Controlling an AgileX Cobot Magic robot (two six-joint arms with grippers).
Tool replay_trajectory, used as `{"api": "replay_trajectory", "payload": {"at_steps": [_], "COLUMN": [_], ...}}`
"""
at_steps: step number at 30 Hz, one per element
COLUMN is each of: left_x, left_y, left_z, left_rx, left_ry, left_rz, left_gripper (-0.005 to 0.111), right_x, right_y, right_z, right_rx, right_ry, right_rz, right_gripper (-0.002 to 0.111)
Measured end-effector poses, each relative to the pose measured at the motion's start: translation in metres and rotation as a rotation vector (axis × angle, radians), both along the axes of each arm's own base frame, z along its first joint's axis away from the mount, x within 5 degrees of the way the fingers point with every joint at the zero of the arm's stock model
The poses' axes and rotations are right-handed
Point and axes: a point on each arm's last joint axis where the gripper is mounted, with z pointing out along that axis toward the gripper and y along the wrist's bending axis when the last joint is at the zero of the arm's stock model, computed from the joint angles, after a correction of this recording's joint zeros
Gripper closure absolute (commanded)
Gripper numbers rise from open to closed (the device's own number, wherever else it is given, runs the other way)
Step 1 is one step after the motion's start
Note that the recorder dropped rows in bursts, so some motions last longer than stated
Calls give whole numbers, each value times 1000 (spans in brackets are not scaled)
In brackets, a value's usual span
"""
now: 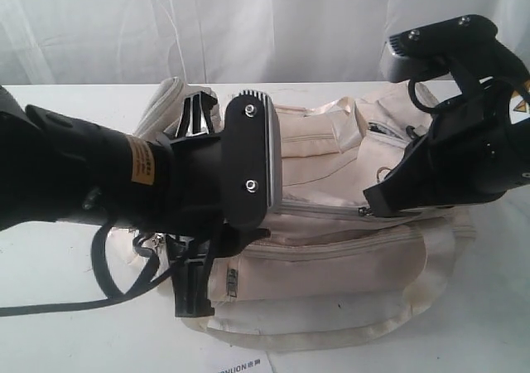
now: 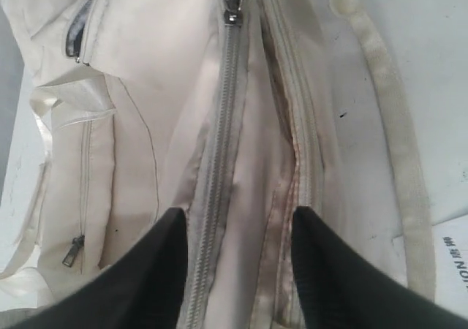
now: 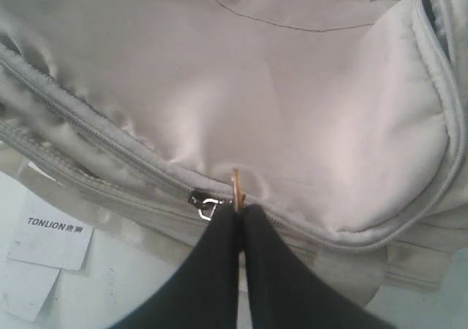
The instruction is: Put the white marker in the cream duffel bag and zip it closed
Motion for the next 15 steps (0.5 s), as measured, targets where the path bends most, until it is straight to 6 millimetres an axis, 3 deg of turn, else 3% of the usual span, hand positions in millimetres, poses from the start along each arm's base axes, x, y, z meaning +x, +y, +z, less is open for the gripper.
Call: {"api": "replay_trajectory", "payload": {"at_steps": [15], "left_x": [10], "left_y": [-14], "left_z": [-13], "left_rx": [-35], "left_ry": [-28], "left_rz": [0], "left_gripper": [57], "right_x": [0], "right_y": [1], "right_z": [0], "right_rx": [-6], "right_ry": [-8], "right_rz": [21], "right_gripper": [108]}}
